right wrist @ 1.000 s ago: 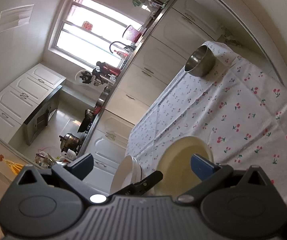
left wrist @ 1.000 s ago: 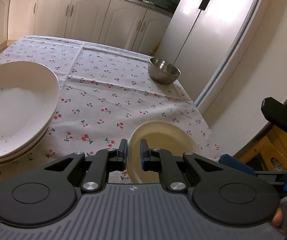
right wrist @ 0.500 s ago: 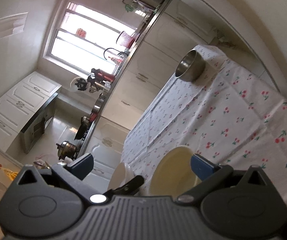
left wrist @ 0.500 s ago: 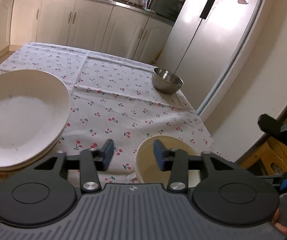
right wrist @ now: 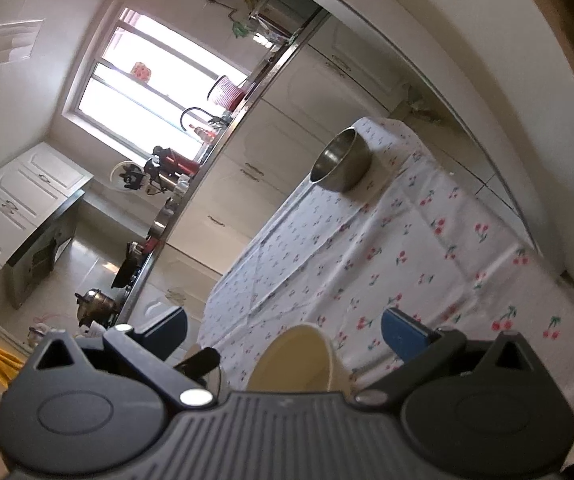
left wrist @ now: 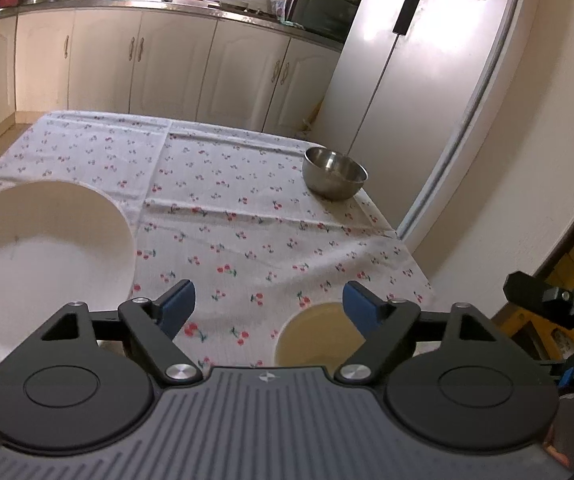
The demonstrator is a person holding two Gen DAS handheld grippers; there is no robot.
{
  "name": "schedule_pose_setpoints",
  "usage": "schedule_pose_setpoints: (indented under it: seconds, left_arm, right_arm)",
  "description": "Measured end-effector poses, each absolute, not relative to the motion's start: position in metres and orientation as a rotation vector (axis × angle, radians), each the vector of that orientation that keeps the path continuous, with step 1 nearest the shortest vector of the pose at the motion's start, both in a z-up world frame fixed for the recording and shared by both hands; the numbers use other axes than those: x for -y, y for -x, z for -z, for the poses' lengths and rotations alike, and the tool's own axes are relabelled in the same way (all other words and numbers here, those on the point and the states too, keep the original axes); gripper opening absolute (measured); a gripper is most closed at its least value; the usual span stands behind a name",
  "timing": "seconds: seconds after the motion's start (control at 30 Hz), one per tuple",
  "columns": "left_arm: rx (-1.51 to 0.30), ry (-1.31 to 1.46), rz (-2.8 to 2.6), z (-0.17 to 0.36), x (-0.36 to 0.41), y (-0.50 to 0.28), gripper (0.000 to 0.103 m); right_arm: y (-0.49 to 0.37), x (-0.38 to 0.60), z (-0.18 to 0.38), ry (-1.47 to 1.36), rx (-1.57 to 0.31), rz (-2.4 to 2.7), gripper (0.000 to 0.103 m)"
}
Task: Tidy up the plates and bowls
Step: 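Move the left gripper to the steel bowl and grasp its rim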
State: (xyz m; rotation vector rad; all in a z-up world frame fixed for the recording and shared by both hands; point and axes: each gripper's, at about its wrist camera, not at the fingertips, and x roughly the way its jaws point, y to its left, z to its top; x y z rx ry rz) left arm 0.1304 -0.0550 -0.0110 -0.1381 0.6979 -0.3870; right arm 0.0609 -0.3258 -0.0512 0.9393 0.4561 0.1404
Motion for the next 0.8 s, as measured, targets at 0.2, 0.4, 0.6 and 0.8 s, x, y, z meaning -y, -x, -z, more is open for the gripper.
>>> schedule_pose_setpoints:
  seconds: [0.2, 0.4, 0.6, 0.8]
  left_arm:
    - [-0.692, 0.127, 0.385, 0.002, 0.06, -0.146, 0.102]
    - [-0.708, 0.13, 0.395, -0.002, 0.065, -0.163, 0.103]
    - [-0.718, 0.153, 0.394, -0.007, 0.067, -0.184, 0.103]
    - [-0.701, 0.133, 0.396, -0.012, 0.077, -0.2, 0.103]
  right_arm:
    - [-0.068, 0.335, 0.05, -0.924, -0.45, -0.118, 0.103]
    - [-0.081, 0.344, 0.047, -0.914, -0.452, -0.109, 0.103]
    - [-0.099, 0.351, 0.045, -0.909, -0.448, -0.104, 0.103]
    - [-0.121, 0.361, 0.04, -0.905, -0.429, -0.111, 0.103]
